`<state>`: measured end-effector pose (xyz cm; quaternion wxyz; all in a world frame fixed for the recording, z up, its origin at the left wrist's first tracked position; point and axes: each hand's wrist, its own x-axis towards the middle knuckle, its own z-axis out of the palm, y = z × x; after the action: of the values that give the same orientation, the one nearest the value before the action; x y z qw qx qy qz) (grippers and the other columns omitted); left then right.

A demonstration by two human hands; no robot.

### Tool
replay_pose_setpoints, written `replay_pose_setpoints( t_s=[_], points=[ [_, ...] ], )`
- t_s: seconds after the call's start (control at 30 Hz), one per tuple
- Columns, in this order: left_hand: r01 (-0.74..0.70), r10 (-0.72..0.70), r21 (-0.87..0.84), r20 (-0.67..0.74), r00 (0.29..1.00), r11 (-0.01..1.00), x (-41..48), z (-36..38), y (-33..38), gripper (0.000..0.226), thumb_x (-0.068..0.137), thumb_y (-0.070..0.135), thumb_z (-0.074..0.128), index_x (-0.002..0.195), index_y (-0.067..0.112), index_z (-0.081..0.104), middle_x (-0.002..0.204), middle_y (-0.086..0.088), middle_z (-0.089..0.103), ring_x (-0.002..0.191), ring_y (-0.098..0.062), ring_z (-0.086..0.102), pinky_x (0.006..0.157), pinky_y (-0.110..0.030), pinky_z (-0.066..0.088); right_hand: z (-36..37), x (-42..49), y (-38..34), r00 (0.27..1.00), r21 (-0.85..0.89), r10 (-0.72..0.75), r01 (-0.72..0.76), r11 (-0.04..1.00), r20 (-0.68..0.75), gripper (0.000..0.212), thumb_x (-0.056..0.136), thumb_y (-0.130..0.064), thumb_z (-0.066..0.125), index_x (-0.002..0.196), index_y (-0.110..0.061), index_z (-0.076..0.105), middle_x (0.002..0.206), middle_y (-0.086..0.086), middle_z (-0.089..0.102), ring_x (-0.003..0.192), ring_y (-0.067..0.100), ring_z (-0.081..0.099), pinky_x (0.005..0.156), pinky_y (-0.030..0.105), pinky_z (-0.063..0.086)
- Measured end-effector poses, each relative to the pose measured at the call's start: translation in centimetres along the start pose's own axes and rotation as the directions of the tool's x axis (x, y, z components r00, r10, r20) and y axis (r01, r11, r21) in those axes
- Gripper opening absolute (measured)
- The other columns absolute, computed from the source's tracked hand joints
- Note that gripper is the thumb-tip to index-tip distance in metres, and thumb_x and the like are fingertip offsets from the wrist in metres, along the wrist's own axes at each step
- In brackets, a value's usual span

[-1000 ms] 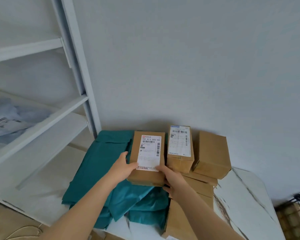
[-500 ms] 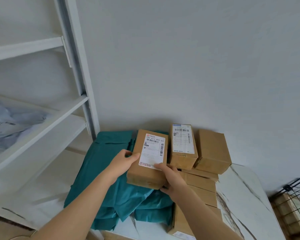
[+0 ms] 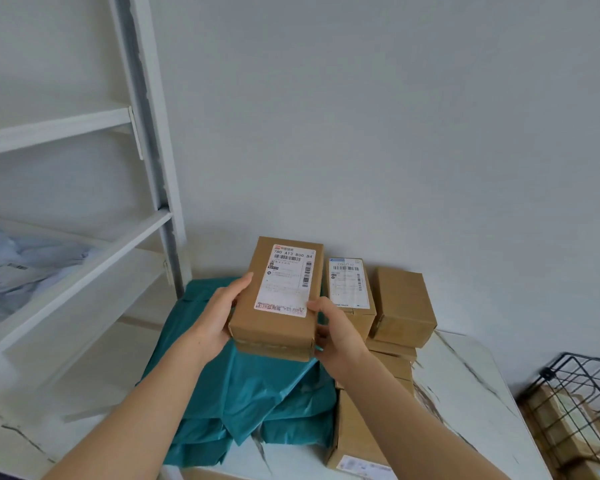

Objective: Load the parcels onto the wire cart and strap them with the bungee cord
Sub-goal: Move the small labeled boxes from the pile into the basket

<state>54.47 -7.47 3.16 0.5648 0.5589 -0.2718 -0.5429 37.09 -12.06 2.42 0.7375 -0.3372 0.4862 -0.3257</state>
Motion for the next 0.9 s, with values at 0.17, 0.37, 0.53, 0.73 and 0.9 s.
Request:
replay_pose_setpoints(
  t_s=[0.17, 0.37, 0.53, 0.73, 0.9],
  points=[
    [-0.017, 0.017, -0.002, 0.146, 0.989, 1.0, -0.3, 2.4, 0.1, 0.022, 0.091, 0.04, 0.053, 0.102, 0.028, 0.068, 0.096, 0.001, 0.075, 0.087, -0.018, 0.071, 0.075, -0.035, 0.053, -1.7, -1.2, -0.7, 0.995, 0.021, -0.09, 0.089, 0.996, 0.034, 0.066, 0.057, -0.021, 0.062, 0.122, -0.015, 0.054, 0.12, 0.016, 0.064, 0.095, 0.028, 0.057, 0.076, 0.034, 0.046],
    [-0.073, 0.077, -0.034, 0.17, 0.982, 0.997, 0.6, 6.1, -0.2, 0.062, 0.067, 0.05, 0.066, 0.124, 0.026, 0.056, 0.106, -0.002, 0.072, 0.098, -0.026, 0.068, 0.072, -0.038, 0.056, -5.1, -3.0, -2.3, 0.98, 0.002, -0.193, 0.194, 0.981, 0.05, 0.085, 0.048, -0.027, 0.069, 0.131, -0.02, 0.05, 0.127, 0.012, 0.06, 0.1, 0.024, 0.055, 0.077, 0.033, 0.048],
    [-0.091, 0.095, -0.029, 0.228, 0.969, 0.995, 0.7, 10.8, -1.2, 0.076, 0.065, 0.049, 0.07, 0.133, 0.026, 0.045, 0.11, -0.003, 0.07, 0.099, -0.026, 0.067, 0.069, -0.042, 0.057, -9.3, -4.9, -3.1, 0.965, -0.016, -0.262, 0.261, 0.965, -0.031, 0.067, 0.064, -0.028, 0.068, 0.127, -0.025, 0.049, 0.119, 0.005, 0.065, 0.104, 0.022, 0.059, 0.09, 0.043, 0.051],
    [-0.055, 0.06, -0.023, 0.293, 0.954, 0.998, -0.5, 18.3, -3.2, 0.088, 0.061, 0.045, 0.075, 0.139, 0.026, 0.038, 0.111, -0.005, 0.069, 0.099, -0.027, 0.068, 0.067, -0.041, 0.057, -16.6, -8.1, -3.3, 0.946, -0.019, -0.312, 0.312, 0.95, -0.092, 0.066, 0.073, -0.031, 0.072, 0.134, -0.034, 0.045, 0.114, -0.004, 0.07, 0.11, 0.018, 0.063, 0.101, 0.045, 0.047],
    [-0.001, -0.007, 0.022, 0.362, 0.932, 1.0, -3.3, 26.5, -7.0, 0.092, 0.059, 0.045, 0.076, 0.14, 0.027, 0.036, 0.112, -0.005, 0.069, 0.1, -0.027, 0.066, 0.07, -0.041, 0.055, -25.0, -12.9, -2.5, 0.956, 0.013, -0.242, 0.247, 0.969, -0.163, 0.043, 0.082, -0.032, 0.065, 0.123, -0.039, 0.054, 0.115, -0.008, 0.068, 0.114, 0.017, 0.056, 0.096, 0.037, 0.04]
  ],
)
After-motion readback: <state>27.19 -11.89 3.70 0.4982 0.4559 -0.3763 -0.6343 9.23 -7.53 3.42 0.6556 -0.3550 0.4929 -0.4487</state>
